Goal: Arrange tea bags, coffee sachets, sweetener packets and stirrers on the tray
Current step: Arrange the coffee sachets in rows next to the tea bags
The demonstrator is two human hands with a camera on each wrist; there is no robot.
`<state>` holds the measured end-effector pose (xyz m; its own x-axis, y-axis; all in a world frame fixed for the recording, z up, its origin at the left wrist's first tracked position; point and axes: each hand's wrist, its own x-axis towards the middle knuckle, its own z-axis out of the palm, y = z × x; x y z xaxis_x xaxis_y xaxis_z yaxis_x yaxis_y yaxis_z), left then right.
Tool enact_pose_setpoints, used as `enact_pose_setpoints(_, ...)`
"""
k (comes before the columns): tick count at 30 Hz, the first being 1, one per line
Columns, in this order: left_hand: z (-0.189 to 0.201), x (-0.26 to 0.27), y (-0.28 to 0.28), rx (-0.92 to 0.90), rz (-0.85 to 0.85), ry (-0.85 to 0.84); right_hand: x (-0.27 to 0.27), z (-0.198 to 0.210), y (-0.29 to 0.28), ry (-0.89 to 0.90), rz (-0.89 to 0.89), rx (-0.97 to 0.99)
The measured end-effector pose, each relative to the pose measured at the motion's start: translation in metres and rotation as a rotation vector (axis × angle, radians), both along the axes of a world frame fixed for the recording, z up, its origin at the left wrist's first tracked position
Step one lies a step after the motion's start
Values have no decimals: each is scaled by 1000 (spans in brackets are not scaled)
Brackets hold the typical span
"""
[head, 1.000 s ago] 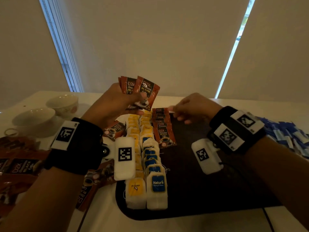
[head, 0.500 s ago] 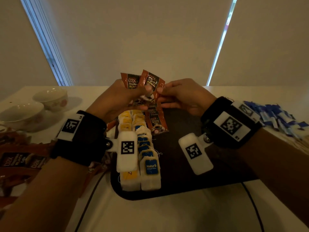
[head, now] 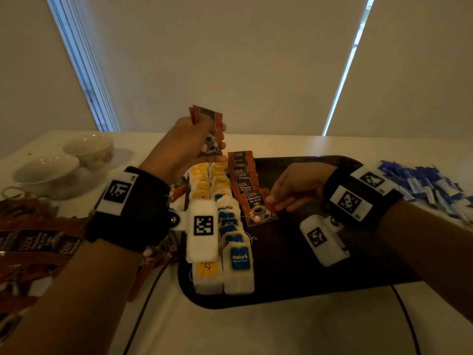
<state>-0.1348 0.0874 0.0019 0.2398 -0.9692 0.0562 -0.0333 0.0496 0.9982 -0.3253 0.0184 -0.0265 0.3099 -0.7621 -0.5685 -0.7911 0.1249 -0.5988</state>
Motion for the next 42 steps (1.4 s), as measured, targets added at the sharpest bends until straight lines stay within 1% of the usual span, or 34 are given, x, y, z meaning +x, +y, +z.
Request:
enact_pose_setpoints(6,-4,2,-3,1,22,-75,13,-3,-7,10,9,-56)
enact_pose_setpoints(15,-6,4,-1,-28,25,-93,20,-4,-10,35,13,-61)
enact_pose_setpoints(17,-7,5,-1,-34,14,-100,17,0,-9,23,14,-88)
enact_pose_setpoints(19,-8,5,-1,-42,-8,-102,12,10,-9,-44,9,-190)
enact_pose_setpoints(21,-9,5,-1,-61,-32,-110,9,26,-7,-238,-25,-304)
enact_pose_setpoints(23,-10,3,-1,-71,-54,-123,8,44,2,-465,-69,-292)
enact_pose_setpoints(24,-10,1,-1,-75,-64,-130,9,49,7,-535,-72,-265)
enact_pose_setpoints(25,-10,0,-1,-77,-74,-134,11,52,11,-567,-63,-249)
enact_pose_setpoints(28,-9,-6,0,-79,-108,-132,18,48,18,-581,-51,-277)
enact_pose_setpoints(32,-8,-10,0,-50,-104,-110,14,40,16,-636,-144,-260)
enact_pose_setpoints(34,-7,-6,-1,-30,-62,-59,4,38,11,-583,-162,-245)
enact_pose_setpoints(35,-6,-4,0,-23,-40,-25,-2,36,8,-518,-153,-240)
enact_pose_setpoints(37,-5,1,-1,-14,-2,-3,-12,31,5,-325,-100,-213)
enact_pose_setpoints(39,-4,3,-2,-1,33,-51,-18,25,4,-127,-32,-151)
enact_pose_setpoints(40,-3,4,-2,2,48,-90,-18,21,4,-57,-4,-113)
enact_pose_setpoints(42,-2,3,-3,-10,53,-179,-15,14,4,16,29,-53)
